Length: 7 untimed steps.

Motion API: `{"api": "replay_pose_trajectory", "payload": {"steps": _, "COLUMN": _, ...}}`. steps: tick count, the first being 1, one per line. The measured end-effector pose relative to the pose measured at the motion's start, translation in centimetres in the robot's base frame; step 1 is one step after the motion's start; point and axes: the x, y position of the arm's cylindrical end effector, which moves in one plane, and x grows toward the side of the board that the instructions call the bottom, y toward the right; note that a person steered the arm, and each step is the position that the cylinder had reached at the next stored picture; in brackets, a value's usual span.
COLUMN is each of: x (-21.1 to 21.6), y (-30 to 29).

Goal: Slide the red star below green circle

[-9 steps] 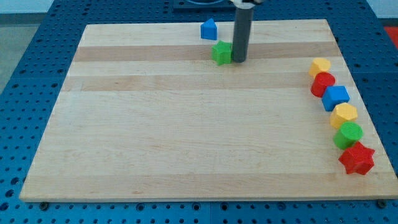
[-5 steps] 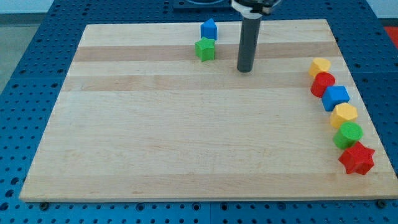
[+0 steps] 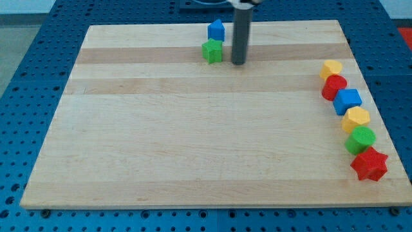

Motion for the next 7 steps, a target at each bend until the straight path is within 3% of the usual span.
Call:
{"api": "replay_pose_trajectory", "payload": {"steps": 1, "x": 0.0, "y": -4.8}}
{"api": "replay_pose_trajectory", "payload": {"steps": 2, "x": -0.4, "y": -4.7}}
{"api": "replay_pose_trajectory", "payload": {"steps": 5, "x": -0.3, "y": 4.3}}
{"api": "replay_pose_trajectory", "payload": {"steps": 7, "x": -0.3, "y": 4.5}}
